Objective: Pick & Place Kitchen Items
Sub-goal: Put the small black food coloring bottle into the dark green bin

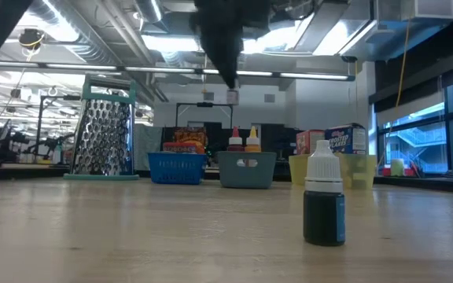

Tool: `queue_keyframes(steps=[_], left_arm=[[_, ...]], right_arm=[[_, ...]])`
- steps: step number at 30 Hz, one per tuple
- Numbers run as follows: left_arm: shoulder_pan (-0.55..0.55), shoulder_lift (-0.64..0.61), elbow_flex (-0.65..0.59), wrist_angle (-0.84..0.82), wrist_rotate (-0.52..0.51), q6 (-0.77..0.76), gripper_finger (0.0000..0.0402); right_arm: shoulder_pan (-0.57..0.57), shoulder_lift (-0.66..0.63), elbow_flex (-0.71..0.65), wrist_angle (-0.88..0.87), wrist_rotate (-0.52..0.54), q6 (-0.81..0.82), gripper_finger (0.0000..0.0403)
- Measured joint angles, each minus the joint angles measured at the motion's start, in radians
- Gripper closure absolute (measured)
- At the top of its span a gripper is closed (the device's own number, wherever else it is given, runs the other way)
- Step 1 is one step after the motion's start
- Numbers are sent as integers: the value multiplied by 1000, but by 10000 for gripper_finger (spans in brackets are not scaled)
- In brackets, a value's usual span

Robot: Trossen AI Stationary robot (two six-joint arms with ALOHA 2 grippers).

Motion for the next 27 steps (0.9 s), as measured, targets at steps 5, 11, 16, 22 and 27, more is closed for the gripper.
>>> queue_keyframes(steps=[5,11,16,22,27], left_arm=[[81,0,-78,120,43,88,348],[154,1,-203,256,57,128,348],[182,1,-263,291,70,129,348],[187,1,-266,327,76,52,348],[176,1,-266,349,77,-97,348]], right_arm=[[24,0,0,61,0,1,270],[41,20,0,89,8,-3,270],[40,47,0,89,8,-4,270],[40,55,0,91,9,29,270],[40,55,0,110,11,28,270]])
